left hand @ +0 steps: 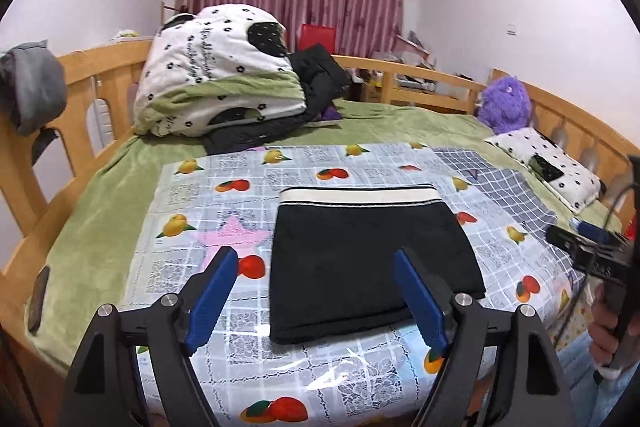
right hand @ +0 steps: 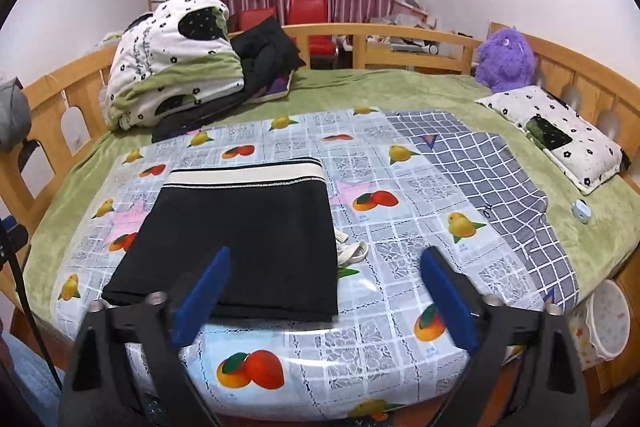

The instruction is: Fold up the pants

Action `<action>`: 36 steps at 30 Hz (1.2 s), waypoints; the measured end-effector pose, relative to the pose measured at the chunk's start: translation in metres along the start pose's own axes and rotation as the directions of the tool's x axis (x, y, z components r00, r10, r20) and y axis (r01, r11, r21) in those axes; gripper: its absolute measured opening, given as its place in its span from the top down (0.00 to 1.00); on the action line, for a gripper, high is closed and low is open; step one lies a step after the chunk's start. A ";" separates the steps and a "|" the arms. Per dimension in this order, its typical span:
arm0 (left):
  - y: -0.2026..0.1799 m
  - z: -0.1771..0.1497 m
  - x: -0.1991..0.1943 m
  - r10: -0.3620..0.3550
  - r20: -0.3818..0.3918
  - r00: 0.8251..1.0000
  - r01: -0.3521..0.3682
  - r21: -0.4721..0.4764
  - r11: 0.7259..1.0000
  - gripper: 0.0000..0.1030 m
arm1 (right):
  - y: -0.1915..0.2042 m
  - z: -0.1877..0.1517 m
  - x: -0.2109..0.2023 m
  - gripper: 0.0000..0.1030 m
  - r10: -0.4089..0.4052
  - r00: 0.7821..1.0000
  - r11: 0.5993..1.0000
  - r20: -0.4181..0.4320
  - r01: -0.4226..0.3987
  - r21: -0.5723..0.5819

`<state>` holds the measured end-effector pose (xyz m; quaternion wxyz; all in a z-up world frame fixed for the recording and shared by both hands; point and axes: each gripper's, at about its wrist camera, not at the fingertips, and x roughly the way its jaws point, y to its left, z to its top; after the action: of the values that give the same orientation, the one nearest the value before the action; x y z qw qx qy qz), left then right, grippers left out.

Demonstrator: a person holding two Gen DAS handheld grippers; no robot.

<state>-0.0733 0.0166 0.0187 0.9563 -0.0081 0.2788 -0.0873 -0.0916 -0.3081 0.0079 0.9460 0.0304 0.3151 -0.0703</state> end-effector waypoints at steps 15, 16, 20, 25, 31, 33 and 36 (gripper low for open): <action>-0.018 -0.001 -0.010 0.050 0.002 0.999 -0.050 0.056 0.997 0.23 | 0.009 -0.008 -0.018 0.05 0.020 1.000 1.000 -0.012 -0.020 -0.012; -0.019 -0.001 -0.010 0.051 0.001 0.999 -0.051 0.054 0.997 0.23 | 0.010 -0.008 -0.018 0.05 0.019 1.000 1.000 -0.011 -0.019 -0.011; -0.019 -0.001 -0.009 0.042 -0.004 0.999 -0.042 0.048 0.998 0.23 | 0.010 -0.009 -0.017 0.05 0.020 1.000 1.000 -0.012 -0.020 -0.011; -0.018 -0.001 -0.008 0.042 -0.012 0.999 -0.041 0.044 0.998 0.23 | 0.009 -0.008 -0.018 0.05 0.019 1.000 1.000 -0.010 -0.019 -0.013; -0.017 -0.001 -0.007 0.038 -0.013 0.999 -0.038 0.047 0.998 0.23 | 0.006 -0.008 -0.022 0.05 0.022 1.000 1.000 -0.003 -0.022 -0.001; -0.017 -0.001 -0.007 0.039 -0.013 0.999 -0.038 0.047 0.998 0.23 | 0.005 -0.007 -0.022 0.05 0.022 1.000 1.000 -0.002 -0.022 -0.002; -0.018 -0.001 -0.007 0.038 -0.013 0.999 -0.037 0.044 0.998 0.23 | 0.006 -0.008 -0.022 0.05 0.021 1.000 1.000 -0.005 -0.021 -0.002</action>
<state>-0.0826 0.0006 0.0232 0.9558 0.0189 0.2834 -0.0755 -0.1130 -0.2993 0.0152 0.9459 0.0328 0.3172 -0.0602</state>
